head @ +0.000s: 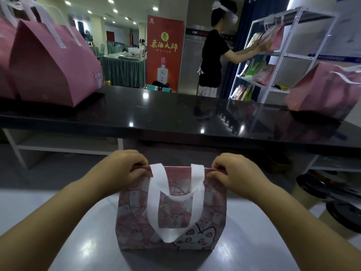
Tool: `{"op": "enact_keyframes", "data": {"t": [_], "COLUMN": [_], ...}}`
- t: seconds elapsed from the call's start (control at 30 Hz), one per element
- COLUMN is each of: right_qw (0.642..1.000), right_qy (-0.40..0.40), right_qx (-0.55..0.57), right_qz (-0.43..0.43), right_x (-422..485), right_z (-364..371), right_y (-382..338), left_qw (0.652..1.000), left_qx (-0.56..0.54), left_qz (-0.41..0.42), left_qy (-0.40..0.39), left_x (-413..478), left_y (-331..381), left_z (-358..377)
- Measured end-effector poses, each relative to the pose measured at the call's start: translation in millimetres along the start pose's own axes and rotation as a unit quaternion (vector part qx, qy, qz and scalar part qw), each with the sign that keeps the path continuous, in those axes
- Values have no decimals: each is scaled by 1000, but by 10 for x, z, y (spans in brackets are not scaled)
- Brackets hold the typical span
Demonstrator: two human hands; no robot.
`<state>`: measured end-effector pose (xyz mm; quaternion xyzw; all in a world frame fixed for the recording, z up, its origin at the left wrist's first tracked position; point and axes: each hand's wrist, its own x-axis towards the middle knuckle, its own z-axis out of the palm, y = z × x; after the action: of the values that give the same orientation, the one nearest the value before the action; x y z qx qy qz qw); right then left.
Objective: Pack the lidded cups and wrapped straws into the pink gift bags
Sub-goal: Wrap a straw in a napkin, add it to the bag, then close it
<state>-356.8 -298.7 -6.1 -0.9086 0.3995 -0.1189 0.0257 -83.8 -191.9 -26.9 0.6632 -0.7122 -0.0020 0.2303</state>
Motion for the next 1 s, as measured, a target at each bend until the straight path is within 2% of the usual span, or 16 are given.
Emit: {"op": "enact_keyframes", "data": {"t": [0.33, 0.57, 0.83, 1.0], "right_qw": [992, 974, 928, 902], "right_qy": [-11, 36, 157, 270], "right_qx": [129, 216, 309, 297], "right_qz": [-3, -55, -140, -162], "right_x": [-80, 140, 551, 928], "right_z": [50, -191, -785, -1153], "right_y": [160, 79, -208, -509], "left_qw": [998, 992, 975, 969], "left_qx": [-8, -3, -60, 15], "left_qz": [-49, -85, -71, -21], "left_qy": [31, 92, 200, 246], "left_x": [-177, -246, -125, 97], "left_y": [1, 13, -19, -216], "left_z": [0, -348, -1236, -1793]}}
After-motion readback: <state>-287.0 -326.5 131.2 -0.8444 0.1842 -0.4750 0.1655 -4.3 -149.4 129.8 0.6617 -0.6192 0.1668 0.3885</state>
